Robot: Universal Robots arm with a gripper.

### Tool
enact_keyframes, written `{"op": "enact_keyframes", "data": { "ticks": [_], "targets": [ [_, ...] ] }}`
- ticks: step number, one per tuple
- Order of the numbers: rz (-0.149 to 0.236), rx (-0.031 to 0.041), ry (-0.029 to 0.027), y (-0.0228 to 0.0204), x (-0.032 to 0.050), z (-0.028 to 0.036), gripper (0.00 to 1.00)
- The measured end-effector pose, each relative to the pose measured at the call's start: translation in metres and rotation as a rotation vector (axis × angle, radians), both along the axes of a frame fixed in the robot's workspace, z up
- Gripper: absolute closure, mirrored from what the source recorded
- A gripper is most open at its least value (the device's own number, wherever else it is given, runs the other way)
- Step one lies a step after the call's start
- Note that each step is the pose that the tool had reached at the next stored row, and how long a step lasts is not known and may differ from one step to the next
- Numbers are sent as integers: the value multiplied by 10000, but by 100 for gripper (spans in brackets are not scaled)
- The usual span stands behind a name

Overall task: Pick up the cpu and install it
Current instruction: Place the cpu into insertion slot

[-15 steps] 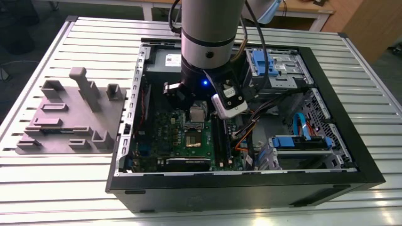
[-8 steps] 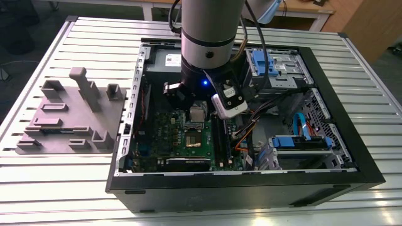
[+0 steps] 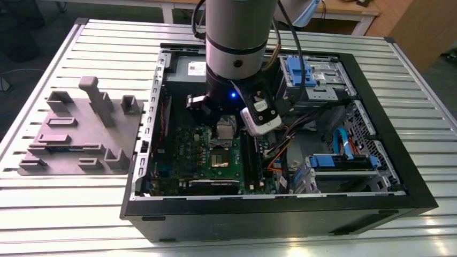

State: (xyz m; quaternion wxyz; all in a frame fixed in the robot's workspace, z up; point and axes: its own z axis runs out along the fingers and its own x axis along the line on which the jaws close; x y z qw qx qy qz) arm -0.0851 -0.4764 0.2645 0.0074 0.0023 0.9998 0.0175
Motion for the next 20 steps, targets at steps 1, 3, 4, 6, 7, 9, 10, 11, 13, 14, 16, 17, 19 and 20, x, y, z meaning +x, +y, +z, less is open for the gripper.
{"op": "enact_keyframes", "data": {
  "ticks": [1, 3, 4, 6, 7, 9, 10, 11, 13, 14, 16, 17, 19, 20],
  "targets": [
    [0, 1, -25, 0, 0, -6, 53],
    [2, -1, -37, 0, 0, -19, 53],
    [2, -1, -38, -1, 0, -31, 53],
    [1, 0, -39, -2, 0, -63, 53],
    [0, 0, -40, -2, -1, -76, 53],
    [0, -2, -39, -2, 0, -81, 53],
    [0, -4, -38, -3, 0, -81, 53],
    [1, 0, -40, -2, 0, -109, 53],
    [1, -1, -39, -2, 0, -136, 53],
    [1, 0, -40, -2, 0, -137, 53],
    [1, -1, -39, -2, 0, -139, 53],
    [1, 0, -40, -2, 0, -140, 53],
    [1, -1, -40, -2, 0, -142, 53],
    [1, -1, -39, -2, 0, -142, 53]
  ]
}}
